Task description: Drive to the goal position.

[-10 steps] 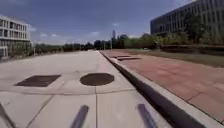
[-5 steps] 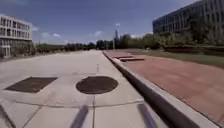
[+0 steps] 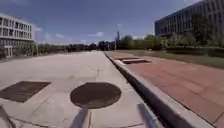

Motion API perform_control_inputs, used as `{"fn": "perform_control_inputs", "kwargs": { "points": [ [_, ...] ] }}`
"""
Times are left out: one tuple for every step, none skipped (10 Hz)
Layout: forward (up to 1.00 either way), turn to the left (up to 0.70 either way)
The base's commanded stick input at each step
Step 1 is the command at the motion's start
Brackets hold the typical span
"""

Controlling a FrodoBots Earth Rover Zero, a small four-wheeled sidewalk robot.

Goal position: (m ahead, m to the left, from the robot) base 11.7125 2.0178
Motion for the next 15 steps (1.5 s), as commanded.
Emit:
{"fn": "perform_control_inputs", "kwargs": {
  "points": [
    [0.70,0.00],
    [0.70,0.00],
    [0.70,0.00],
    [0.70,0.00],
    [0.70,0.00],
    [0.70,0.00],
    [0.70,0.00],
    [0.70,0.00],
    [0.70,0.00],
    [0.70,0.00],
    [0.70,0.00],
    [0.70,0.00],
    [0.70,0.00],
    [0.70,0.00],
    [0.70,0.00]
  ]
}}
